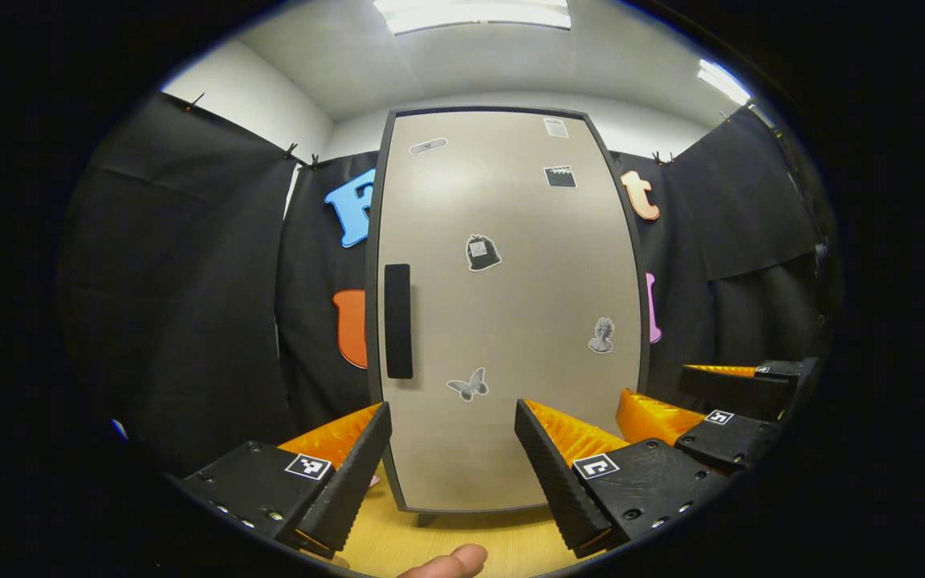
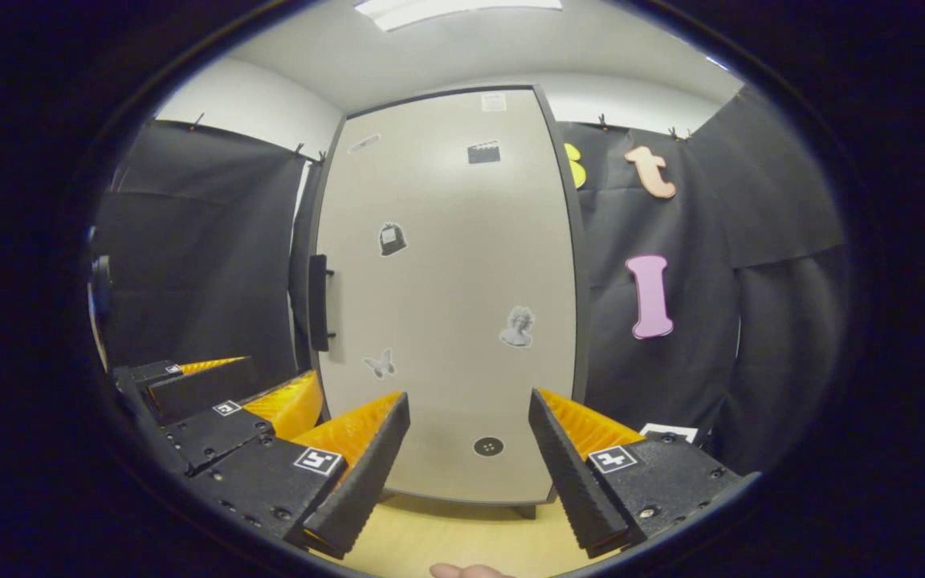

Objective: Open the cabinet door with the right hand, grasp the bottle in the cabinet with the left hand and place it on the coaster, then close the cabinet door with the right hand.

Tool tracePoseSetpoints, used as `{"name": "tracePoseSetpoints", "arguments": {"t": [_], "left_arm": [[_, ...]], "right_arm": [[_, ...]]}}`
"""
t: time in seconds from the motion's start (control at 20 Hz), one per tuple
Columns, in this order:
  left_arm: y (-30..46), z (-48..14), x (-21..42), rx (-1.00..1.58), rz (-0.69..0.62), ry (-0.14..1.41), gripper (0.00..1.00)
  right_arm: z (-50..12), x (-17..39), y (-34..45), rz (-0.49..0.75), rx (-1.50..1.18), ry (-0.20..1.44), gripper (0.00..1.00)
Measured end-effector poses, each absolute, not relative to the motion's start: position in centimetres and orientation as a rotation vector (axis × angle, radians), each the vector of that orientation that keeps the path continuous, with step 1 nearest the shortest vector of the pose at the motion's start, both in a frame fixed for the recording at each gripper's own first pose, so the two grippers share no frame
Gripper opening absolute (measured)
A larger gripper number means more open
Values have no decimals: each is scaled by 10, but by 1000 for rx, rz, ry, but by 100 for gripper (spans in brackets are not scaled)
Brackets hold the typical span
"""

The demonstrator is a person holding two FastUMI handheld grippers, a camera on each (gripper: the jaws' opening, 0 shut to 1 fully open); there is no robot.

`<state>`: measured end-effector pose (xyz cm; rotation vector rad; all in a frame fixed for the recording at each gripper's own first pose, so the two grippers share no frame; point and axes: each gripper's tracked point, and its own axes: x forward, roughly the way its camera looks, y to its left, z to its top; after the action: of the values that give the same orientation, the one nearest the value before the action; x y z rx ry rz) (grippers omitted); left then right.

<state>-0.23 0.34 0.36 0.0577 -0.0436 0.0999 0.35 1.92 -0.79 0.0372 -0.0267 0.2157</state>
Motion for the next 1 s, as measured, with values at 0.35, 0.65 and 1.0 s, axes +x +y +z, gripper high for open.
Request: {"name": "tracePoseSetpoints", "arguments": {"t": [0.35,0.65,1.0], "left_arm": [[31,-6,-13,34,87,3,94],[75,-16,-55,56,132,29,94],[112,-43,-107,-6,160,92,94]], "right_arm": [[28,22,58,267,-6,-92,97],[51,59,121,325,-64,-140,97],[68,95,216,397,-122,-170,99]]}}
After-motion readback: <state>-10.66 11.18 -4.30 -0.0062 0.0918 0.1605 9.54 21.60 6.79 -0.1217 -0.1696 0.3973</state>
